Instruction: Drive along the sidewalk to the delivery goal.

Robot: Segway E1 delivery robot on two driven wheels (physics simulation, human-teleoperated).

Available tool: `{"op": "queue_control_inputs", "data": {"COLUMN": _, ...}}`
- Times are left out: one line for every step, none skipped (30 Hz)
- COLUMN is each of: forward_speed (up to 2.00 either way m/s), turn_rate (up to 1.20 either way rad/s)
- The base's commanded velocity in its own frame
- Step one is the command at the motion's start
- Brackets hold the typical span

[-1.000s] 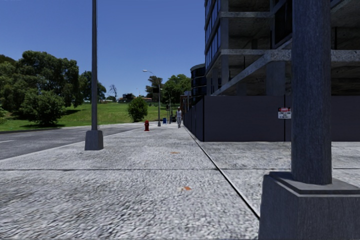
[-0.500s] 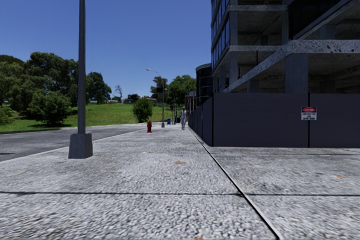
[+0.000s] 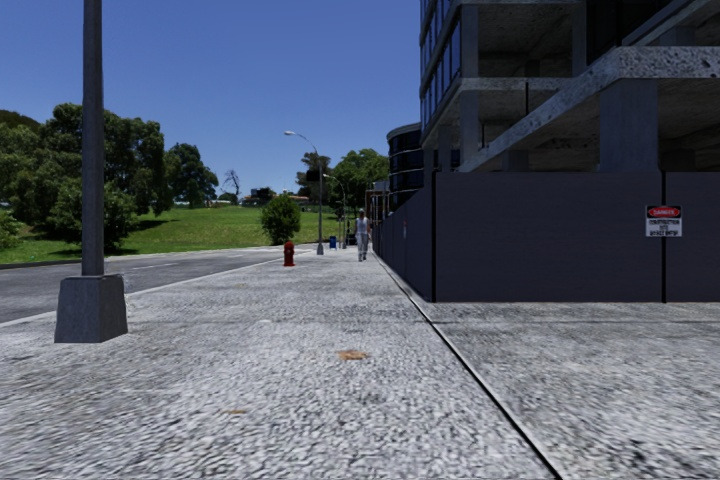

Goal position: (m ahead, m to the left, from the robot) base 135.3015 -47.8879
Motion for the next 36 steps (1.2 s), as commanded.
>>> {"op": "queue_control_inputs", "data": {"forward_speed": 2.00, "turn_rate": 0.00}}
{"op": "queue_control_inputs", "data": {"forward_speed": 2.00, "turn_rate": 0.00}}
{"op": "queue_control_inputs", "data": {"forward_speed": 2.00, "turn_rate": 0.00}}
{"op": "queue_control_inputs", "data": {"forward_speed": 2.00, "turn_rate": 0.00}}
{"op": "queue_control_inputs", "data": {"forward_speed": 2.00, "turn_rate": 0.00}}
{"op": "queue_control_inputs", "data": {"forward_speed": 2.00, "turn_rate": 0.00}}
{"op": "queue_control_inputs", "data": {"forward_speed": 2.00, "turn_rate": 0.00}}
{"op": "queue_control_inputs", "data": {"forward_speed": 2.00, "turn_rate": 0.00}}
{"op": "queue_control_inputs", "data": {"forward_speed": 2.00, "turn_rate": 0.00}}
{"op": "queue_control_inputs", "data": {"forward_speed": 2.00, "turn_rate": 0.00}}
{"op": "queue_control_inputs", "data": {"forward_speed": 2.00, "turn_rate": 0.00}}
{"op": "queue_control_inputs", "data": {"forward_speed": 2.00, "turn_rate": 0.00}}
{"op": "queue_control_inputs", "data": {"forward_speed": 2.00, "turn_rate": 0.00}}
{"op": "queue_control_inputs", "data": {"forward_speed": 2.00, "turn_rate": 0.00}}
{"op": "queue_control_inputs", "data": {"forward_speed": 2.00, "turn_rate": 0.00}}
{"op": "queue_control_inputs", "data": {"forward_speed": 2.00, "turn_rate": 0.13}}
{"op": "queue_control_inputs", "data": {"forward_speed": 2.00, "turn_rate": 0.20}}
{"op": "queue_control_inputs", "data": {"forward_speed": 2.00, "turn_rate": 0.20}}
{"op": "queue_control_inputs", "data": {"forward_speed": 2.00, "turn_rate": 0.21}}
{"op": "queue_control_inputs", "data": {"forward_speed": 2.00, "turn_rate": 0.21}}
{"op": "queue_control_inputs", "data": {"forward_speed": 2.00, "turn_rate": 0.21}}
{"op": "queue_control_inputs", "data": {"forward_speed": 2.00, "turn_rate": 0.21}}
{"op": "queue_control_inputs", "data": {"forward_speed": 2.00, "turn_rate": 0.21}}
{"op": "queue_control_inputs", "data": {"forward_speed": 2.00, "turn_rate": 0.21}}
{"op": "queue_control_inputs", "data": {"forward_speed": 2.00, "turn_rate": 0.21}}
{"op": "queue_control_inputs", "data": {"forward_speed": 2.00, "turn_rate": 0.21}}
{"op": "queue_control_inputs", "data": {"forward_speed": 2.00, "turn_rate": 0.21}}
{"op": "queue_control_inputs", "data": {"forward_speed": 2.00, "turn_rate": 0.21}}
{"op": "queue_control_inputs", "data": {"forward_speed": 2.00, "turn_rate": 0.21}}
{"op": "queue_control_inputs", "data": {"forward_speed": 2.00, "turn_rate": 0.21}}
{"op": "queue_control_inputs", "data": {"forward_speed": 2.00, "turn_rate": 0.21}}
{"op": "queue_control_inputs", "data": {"forward_speed": 2.00, "turn_rate": 0.21}}
{"op": "queue_control_inputs", "data": {"forward_speed": 2.00, "turn_rate": 0.21}}
{"op": "queue_control_inputs", "data": {"forward_speed": 2.00, "turn_rate": 0.21}}
{"op": "queue_control_inputs", "data": {"forward_speed": 2.00, "turn_rate": 0.21}}
{"op": "queue_control_inputs", "data": {"forward_speed": 2.00, "turn_rate": 0.21}}
